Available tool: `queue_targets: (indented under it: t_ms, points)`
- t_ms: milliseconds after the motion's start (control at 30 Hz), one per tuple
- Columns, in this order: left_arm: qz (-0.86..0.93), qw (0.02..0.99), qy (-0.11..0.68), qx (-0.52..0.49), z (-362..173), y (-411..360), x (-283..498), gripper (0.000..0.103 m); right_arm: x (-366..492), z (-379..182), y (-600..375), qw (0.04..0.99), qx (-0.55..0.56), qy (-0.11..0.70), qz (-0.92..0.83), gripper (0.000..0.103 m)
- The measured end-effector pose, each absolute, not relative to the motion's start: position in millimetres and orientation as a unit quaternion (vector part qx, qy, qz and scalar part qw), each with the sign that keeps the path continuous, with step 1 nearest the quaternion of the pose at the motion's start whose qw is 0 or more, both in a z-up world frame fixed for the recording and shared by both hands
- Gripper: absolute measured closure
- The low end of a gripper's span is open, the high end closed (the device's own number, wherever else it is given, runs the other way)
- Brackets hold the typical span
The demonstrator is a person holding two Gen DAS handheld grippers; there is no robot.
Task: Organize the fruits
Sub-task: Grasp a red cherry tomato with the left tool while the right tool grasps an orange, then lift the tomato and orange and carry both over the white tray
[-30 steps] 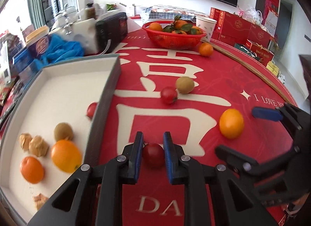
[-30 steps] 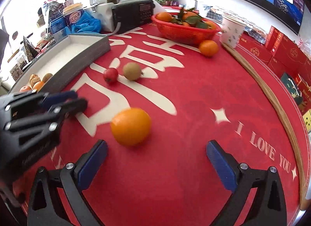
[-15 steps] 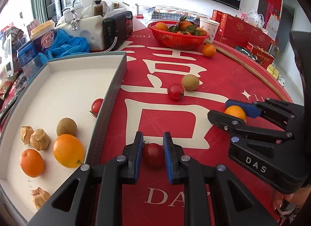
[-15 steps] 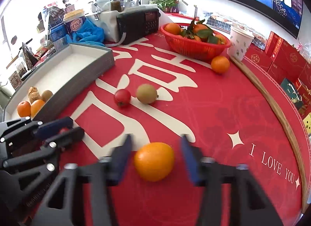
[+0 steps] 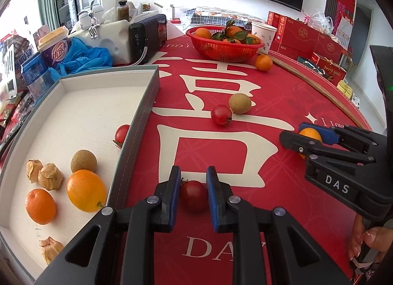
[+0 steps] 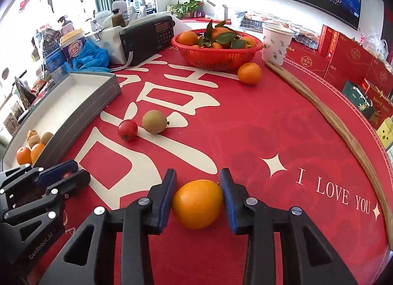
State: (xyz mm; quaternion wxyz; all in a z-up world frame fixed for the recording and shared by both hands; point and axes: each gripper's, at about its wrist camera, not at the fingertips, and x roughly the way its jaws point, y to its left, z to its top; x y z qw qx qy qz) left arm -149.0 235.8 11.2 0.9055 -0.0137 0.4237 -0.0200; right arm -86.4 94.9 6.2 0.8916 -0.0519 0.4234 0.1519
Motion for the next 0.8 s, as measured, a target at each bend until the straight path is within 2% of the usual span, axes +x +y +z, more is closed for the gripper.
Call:
queue_targets:
  t_ms: [233, 800]
  points:
    - [-0.025, 0.906, 0.422, -0.023, 11.5, 238.0, -149.6, 0.080, -86.1, 6.0, 94.6, 0.893, -0.051, 0.422, 0.148, 0.065]
    - [-0.046, 0.905, 0.419, -0.052, 12.0, 241.8, -150.9, 0.080, -84.0, 12.5, 56.9, 0.894, 0.032, 0.423, 0.142, 0.065]
